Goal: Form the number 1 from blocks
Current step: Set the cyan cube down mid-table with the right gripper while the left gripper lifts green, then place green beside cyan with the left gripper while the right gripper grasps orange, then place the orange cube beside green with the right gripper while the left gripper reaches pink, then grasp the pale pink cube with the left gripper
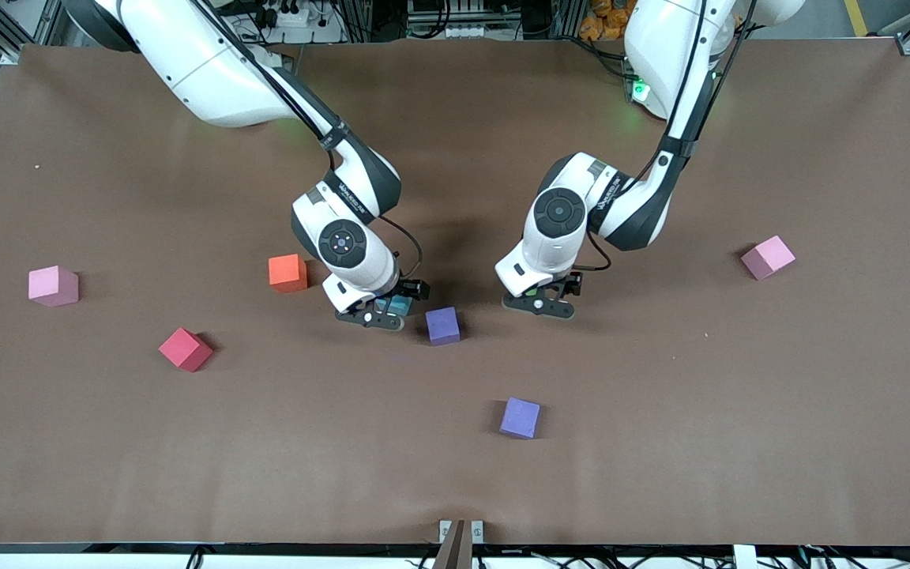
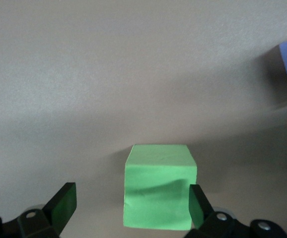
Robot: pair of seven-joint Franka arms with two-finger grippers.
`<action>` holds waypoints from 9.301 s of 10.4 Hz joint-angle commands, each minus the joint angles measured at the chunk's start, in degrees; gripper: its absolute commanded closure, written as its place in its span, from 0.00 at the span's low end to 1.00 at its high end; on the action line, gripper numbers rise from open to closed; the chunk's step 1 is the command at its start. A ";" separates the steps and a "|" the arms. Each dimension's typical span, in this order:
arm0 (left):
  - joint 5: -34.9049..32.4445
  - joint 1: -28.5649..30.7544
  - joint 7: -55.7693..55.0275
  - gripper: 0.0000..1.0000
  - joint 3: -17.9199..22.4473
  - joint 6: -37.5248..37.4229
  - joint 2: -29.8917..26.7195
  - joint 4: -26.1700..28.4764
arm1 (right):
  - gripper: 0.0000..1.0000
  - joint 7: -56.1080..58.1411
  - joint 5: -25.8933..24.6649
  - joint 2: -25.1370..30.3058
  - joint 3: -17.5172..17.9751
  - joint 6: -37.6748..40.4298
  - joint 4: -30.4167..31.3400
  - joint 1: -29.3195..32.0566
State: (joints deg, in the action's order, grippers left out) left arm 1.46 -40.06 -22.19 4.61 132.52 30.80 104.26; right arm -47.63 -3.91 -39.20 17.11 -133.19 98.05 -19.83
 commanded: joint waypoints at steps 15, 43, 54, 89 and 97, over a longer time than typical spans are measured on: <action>-0.93 -0.28 0.22 0.12 -1.26 8.72 3.12 3.67 | 1.00 -17.85 -2.42 12.39 15.76 -2.26 19.63 -10.22; 5.31 -20.06 -37.14 0.35 -4.07 7.47 0.49 4.45 | 0.00 35.07 -4.72 19.17 -0.50 1.18 25.61 19.12; 5.05 -20.58 -41.62 0.00 -6.80 11.63 -0.21 9.12 | 1.00 34.54 -1.74 18.28 -0.33 7.10 20.55 18.60; -24.92 49.54 71.40 0.00 -6.80 11.79 -22.98 35.05 | 0.94 -11.26 -4.88 -0.62 3.19 4.51 1.00 -14.63; -25.54 54.39 71.68 0.00 -6.89 14.17 -20.60 34.69 | 0.55 -11.52 -5.24 -0.26 4.42 6.98 0.91 -14.63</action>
State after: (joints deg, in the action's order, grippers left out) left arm -23.32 13.28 49.50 -1.74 146.03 9.93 139.26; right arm -57.46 -8.03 -38.87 21.25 -126.85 99.23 -34.08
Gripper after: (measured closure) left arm 0.000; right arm 0.396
